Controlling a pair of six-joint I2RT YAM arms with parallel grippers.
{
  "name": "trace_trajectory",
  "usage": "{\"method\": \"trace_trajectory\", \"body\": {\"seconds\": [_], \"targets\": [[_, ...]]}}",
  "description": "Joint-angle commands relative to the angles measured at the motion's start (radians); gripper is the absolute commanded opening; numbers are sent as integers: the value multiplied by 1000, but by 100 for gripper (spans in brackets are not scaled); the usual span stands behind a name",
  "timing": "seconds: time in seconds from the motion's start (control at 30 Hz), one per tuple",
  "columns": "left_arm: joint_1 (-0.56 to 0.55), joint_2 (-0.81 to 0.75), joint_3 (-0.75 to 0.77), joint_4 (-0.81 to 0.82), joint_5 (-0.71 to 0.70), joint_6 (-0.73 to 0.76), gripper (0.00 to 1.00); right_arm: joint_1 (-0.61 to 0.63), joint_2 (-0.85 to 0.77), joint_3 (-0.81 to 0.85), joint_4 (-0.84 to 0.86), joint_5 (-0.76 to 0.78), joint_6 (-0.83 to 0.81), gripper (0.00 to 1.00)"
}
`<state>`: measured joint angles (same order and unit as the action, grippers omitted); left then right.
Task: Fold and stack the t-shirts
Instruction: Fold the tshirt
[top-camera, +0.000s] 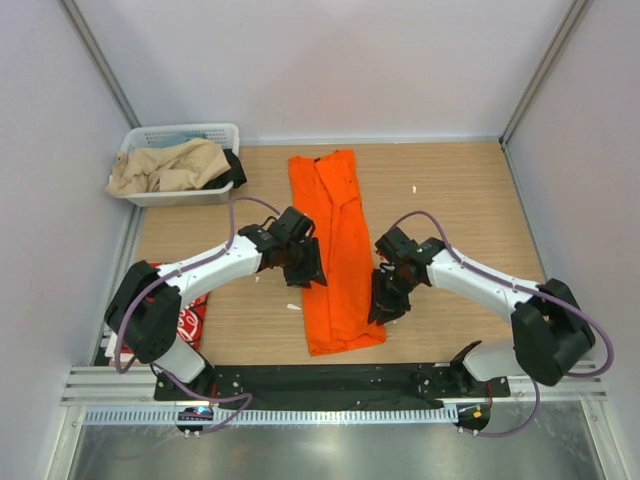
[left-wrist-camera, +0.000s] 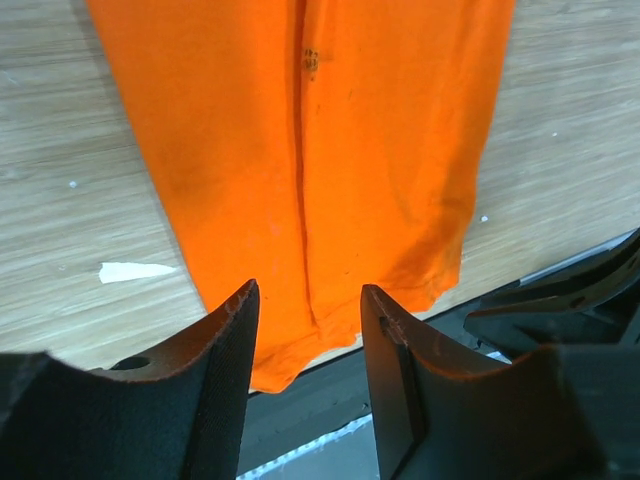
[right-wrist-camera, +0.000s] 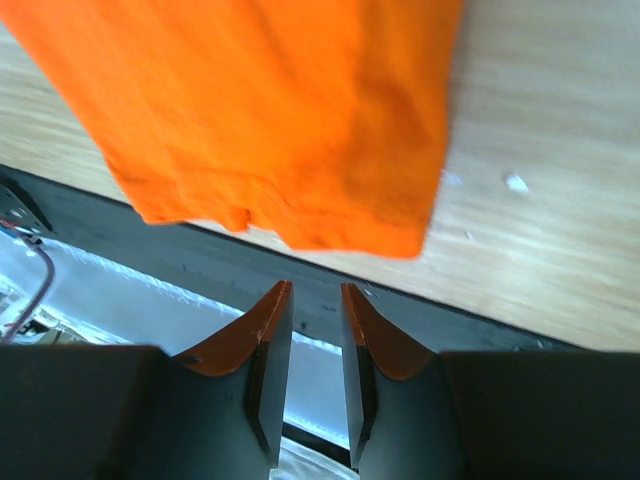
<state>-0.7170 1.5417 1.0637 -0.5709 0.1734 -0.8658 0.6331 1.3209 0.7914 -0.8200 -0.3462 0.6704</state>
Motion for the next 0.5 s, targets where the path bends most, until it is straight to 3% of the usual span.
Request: {"method": "trace_trajectory", "body": {"seconds": [0.0, 0.13, 0.27, 0.47], "targets": [[-13, 43, 32, 49, -14, -42, 45, 11, 90, 115, 85, 4, 9, 31], [-56, 77, 16, 25, -84, -120, 35, 37, 156, 181, 56, 33, -9, 31], [-119, 92, -14, -9, -150, -183, 34, 97, 166, 190, 1, 131, -34, 36], [-177, 132, -85, 23, -135, -226, 30, 186, 182, 147, 108, 113, 37, 34]]}}
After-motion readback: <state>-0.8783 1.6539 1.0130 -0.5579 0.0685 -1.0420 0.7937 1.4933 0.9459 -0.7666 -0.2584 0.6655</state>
